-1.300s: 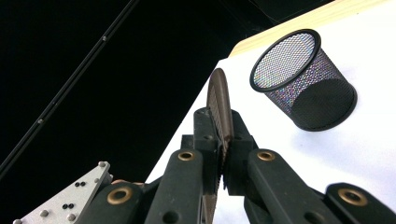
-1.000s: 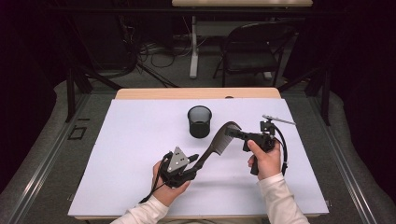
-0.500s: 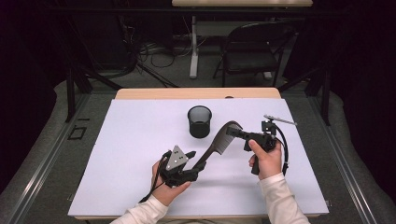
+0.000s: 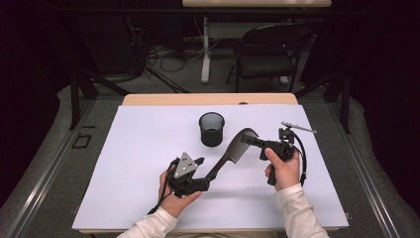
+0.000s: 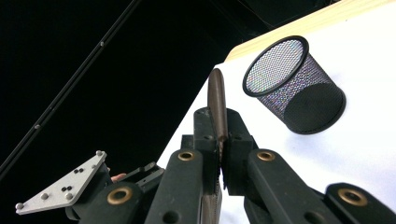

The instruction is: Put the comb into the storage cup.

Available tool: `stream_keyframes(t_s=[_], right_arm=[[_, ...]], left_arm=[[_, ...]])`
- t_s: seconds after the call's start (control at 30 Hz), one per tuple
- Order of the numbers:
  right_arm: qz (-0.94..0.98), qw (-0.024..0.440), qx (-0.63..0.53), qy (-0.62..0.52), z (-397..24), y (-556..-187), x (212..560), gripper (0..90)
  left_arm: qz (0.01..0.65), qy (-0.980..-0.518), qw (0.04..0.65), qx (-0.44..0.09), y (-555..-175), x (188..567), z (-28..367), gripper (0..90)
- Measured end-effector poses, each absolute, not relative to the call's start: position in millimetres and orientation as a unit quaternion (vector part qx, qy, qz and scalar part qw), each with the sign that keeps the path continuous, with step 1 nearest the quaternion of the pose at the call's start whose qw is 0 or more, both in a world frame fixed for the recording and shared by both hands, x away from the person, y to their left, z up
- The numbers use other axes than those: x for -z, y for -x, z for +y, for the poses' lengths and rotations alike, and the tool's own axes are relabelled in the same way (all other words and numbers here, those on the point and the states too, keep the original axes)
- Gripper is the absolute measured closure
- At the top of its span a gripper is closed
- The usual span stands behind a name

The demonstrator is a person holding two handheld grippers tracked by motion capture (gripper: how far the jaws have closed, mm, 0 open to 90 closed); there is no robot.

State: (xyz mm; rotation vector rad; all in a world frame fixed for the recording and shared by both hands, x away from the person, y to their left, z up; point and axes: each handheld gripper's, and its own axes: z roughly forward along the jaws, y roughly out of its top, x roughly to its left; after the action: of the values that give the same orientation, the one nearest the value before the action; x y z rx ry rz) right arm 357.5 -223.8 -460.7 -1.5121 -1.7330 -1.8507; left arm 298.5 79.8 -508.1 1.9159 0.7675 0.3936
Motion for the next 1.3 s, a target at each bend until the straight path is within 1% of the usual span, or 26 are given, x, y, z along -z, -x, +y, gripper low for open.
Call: stream_keyframes(t_s=[0.23,0.3,0.43,0.57,0.9,1.03,1.17,1.3], right_arm=[[-0.584,0.089,0.625,0.51,-225,-357,460,86.9],[-0.584,0.086,0.625,0.511,-226,-357,460,86.9],[-0.578,0.081,0.629,0.514,-227,-357,460,86.9],[-0.58,0.082,0.627,0.513,-229,-357,459,86.9],[-0.58,0.072,0.628,0.514,-234,-356,457,86.9],[-0.58,0.069,0.627,0.515,-235,-356,457,86.9],[-0.576,0.065,0.63,0.516,-235,-357,457,86.9],[-0.577,0.064,0.629,0.517,-237,-356,457,86.9]], left_arm=[[0.341,-0.782,0.5,-0.151,-305,507,85,35.7],[0.338,-0.776,0.51,-0.154,-307,506,87,35.7],[0.344,-0.772,0.511,-0.157,-313,504,93,36.9],[0.344,-0.772,0.503,-0.182,-317,503,97,36.8],[0.371,-0.763,0.499,-0.177,-327,498,113,35.5],[0.375,-0.761,0.5,-0.174,-330,497,118,32.8],[0.387,-0.755,0.502,-0.17,-333,497,123,25.4],[0.394,-0.752,0.502,-0.166,-337,497,127,22.7]])
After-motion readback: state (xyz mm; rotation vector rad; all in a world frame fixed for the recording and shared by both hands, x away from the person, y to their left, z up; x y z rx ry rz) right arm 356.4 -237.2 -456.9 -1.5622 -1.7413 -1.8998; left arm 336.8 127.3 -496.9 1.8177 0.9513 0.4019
